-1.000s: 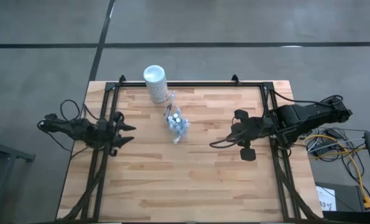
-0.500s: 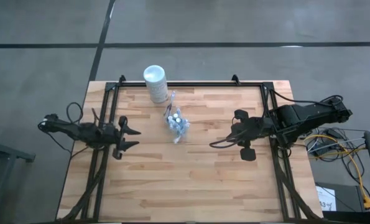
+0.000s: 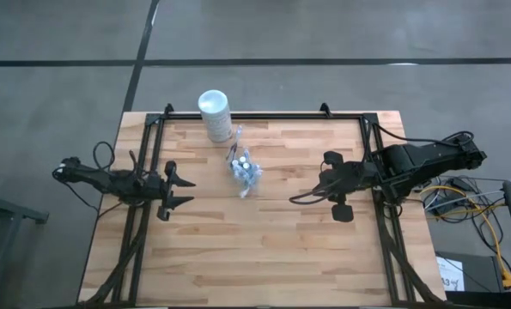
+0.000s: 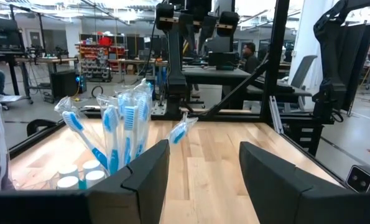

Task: Pick & Place toothbrushing station
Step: Return to Home Position

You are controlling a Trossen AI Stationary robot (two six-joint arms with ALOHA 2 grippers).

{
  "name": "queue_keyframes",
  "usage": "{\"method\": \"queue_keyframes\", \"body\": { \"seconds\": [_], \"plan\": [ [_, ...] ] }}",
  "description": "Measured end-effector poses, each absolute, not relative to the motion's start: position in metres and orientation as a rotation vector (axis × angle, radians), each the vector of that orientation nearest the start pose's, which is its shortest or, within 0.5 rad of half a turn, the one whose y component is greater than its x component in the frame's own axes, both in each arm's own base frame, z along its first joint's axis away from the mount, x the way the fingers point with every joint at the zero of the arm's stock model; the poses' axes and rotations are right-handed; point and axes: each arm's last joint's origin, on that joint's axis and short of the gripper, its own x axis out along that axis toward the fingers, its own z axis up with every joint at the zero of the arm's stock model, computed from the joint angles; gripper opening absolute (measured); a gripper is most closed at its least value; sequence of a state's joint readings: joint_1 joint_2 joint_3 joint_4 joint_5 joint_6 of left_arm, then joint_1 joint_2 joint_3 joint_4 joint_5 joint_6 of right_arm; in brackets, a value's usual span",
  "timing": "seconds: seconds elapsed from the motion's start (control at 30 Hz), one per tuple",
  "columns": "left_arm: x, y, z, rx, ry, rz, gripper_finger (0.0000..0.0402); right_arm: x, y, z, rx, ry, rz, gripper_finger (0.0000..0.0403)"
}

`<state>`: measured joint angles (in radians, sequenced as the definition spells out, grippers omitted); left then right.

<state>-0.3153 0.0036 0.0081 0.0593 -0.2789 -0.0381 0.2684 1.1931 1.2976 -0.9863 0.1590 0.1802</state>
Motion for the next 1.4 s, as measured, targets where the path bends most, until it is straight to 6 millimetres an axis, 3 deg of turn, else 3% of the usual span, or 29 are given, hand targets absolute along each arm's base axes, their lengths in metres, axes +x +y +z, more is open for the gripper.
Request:
{"method": "queue_keyframes", "body": {
  "seconds": [0.57, 0.73, 0.87, 1.03, 1.17, 1.4],
  "plan": [
    [0.094, -0.022, 0.171, -0.056, -0.058, -0.038, 0.02, 0.216, 0.054, 0.361, -0.045, 0.851, 0.038, 0.0054],
    [0.094, -0.022, 0.171, -0.055, -0.058, -0.038, 0.02, 0.219, 0.062, 0.384, -0.089, 0.594, 0.194, 0.0054],
    [0.094, -0.022, 0.171, -0.055, -0.057, -0.038, 0.0199, 0.204, 0.069, 0.416, -0.068, 0.327, 0.491, 0.0054],
    [0.094, -0.022, 0.171, -0.055, -0.057, -0.038, 0.0199, 0.172, 0.06, 0.427, -0.06, 0.209, 0.53, 0.0054],
    [0.094, -0.022, 0.171, -0.055, -0.057, -0.038, 0.02, 0.149, 0.054, 0.417, -0.044, 0.12, 0.536, 0.0054],
    [0.094, -0.022, 0.171, -0.055, -0.058, -0.038, 0.02, 0.114, 0.042, 0.383, 0.031, -0.053, 0.53, 0.0054]
  ]
}}
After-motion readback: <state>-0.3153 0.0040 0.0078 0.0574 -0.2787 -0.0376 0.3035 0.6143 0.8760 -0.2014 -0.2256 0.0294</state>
